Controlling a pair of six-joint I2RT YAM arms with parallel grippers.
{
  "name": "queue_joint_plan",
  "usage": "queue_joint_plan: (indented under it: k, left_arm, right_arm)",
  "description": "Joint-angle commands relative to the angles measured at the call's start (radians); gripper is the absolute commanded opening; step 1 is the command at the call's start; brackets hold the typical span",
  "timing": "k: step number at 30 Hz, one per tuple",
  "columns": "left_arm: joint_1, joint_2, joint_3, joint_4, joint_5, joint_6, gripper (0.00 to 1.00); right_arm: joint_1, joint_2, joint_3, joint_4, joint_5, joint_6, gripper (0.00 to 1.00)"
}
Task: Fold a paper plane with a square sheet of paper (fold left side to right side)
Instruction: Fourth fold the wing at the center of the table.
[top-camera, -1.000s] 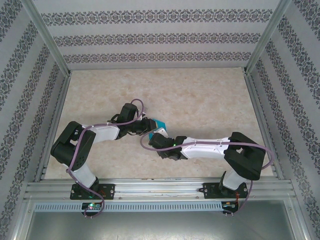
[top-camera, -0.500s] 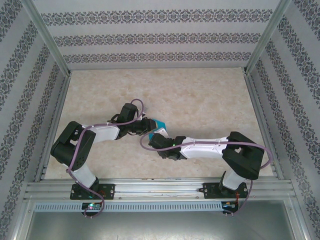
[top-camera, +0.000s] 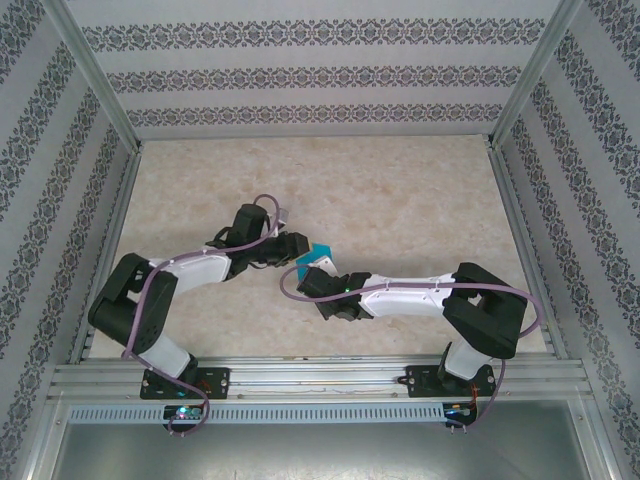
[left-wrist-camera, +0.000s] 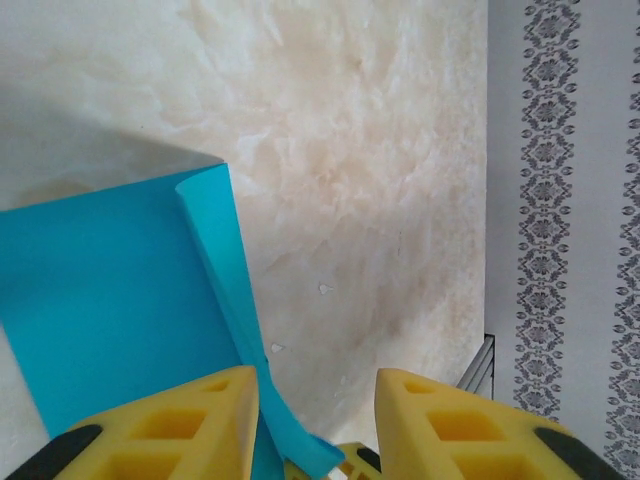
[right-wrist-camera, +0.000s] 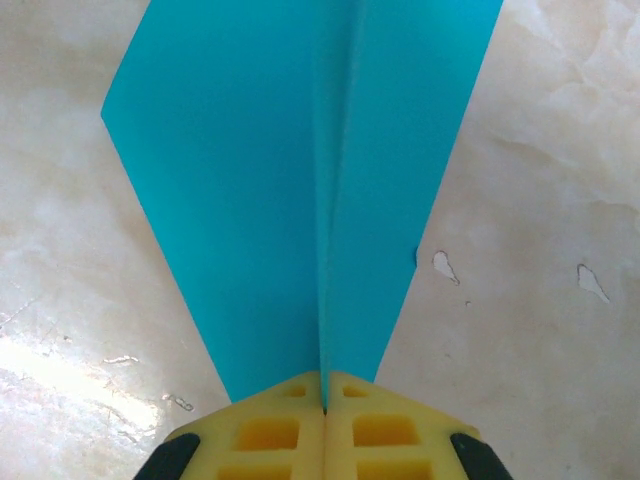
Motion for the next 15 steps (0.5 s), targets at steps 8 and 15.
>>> queue_joint_plan:
  k: [8, 15]
  left_arm:
    - [0.171, -0.189, -0.138, -0.122, 0.025, 0.063, 0.42]
    - [0.274, -0.293, -0.183, -0.202, 0.045, 0.098, 0.45]
  right_arm:
    - [0.008, 0.015, 0.004, -0.005, -0.015, -0.002, 0.0]
    - [0.008, 0.045, 0.009, 0.001, -0.041, -0.007, 0.0]
